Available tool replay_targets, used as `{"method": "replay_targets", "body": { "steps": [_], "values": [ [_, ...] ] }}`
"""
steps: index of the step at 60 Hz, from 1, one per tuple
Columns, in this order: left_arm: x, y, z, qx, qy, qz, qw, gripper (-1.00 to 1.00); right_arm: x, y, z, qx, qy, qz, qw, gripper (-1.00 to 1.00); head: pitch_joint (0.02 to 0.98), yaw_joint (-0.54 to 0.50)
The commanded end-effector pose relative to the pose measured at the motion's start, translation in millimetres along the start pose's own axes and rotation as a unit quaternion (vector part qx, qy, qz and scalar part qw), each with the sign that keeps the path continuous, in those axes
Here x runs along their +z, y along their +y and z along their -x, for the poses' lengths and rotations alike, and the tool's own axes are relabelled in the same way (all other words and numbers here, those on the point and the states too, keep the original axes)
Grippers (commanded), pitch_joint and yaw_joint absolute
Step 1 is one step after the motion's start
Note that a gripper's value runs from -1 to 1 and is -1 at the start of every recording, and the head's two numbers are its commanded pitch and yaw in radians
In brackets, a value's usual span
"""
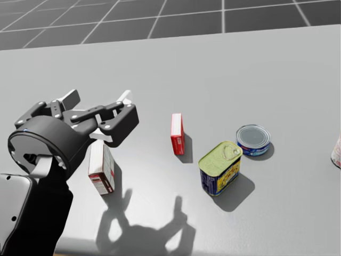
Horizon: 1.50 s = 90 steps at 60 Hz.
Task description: Grasp the gelatin box and hold it up.
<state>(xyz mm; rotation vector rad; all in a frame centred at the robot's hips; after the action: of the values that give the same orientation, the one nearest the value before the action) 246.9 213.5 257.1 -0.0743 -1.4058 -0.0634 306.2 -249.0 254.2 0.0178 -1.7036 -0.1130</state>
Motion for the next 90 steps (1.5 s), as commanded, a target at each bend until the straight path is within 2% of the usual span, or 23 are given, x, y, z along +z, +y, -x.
{"method": "replay_targets", "body": {
  "steps": [1,10,23,38,68,75,78,90],
  "values": [
    [21,-18.8,14,-0.009,0.032,0.02,0.9993,-1.0,0,-1.2,0,-0.002,-0.001,0.0,1.0,-1.0,0.78,0.21],
    [24,-29.1,30,-0.015,0.057,0.04,0.9975,-1.0,0,-1.8,0,-0.001,-0.002,0.0,1.0,-1.0,0.78,0.2],
    [15,-45.0,62,-0.019,0.093,0.057,0.9939,-1.0,-1,-2.6,0,-0.002,-0.003,0.001,1.0,-1.0,0.785,0.2],
    [-3,-54.5,80,-0.037,0.102,0.06,0.9923,-1.0,-1,-3.3,0,-0.002,-0.004,0.001,1.0,-1.0,0.785,0.2],
    [-52,-65.0,91,-0.054,0.119,0.034,0.9909,-1.0,-2,-3.4,0,-0.003,-0.008,0.01,0.9999,-1.0,0.781,0.19],
    [-63,-67.7,92,-0.051,0.127,0.028,0.9902,-1.0,-2,-3.7,-1,-0.002,-0.009,0.011,0.9999,-1.0,0.783,0.19],
    [-66,-68.5,93,-0.055,0.128,0.025,0.99,-1.0,-2,-3.8,-1,-0.002,-0.009,0.011,0.9999,-1.0,0.783,0.19],
    [-77,-70.5,95,-0.041,0.143,0.02,0.9887,-1.0,-2,-4.2,-1,-0.001,-0.009,0.012,0.9999,-1.0,0.783,0.19]
  ]
}}
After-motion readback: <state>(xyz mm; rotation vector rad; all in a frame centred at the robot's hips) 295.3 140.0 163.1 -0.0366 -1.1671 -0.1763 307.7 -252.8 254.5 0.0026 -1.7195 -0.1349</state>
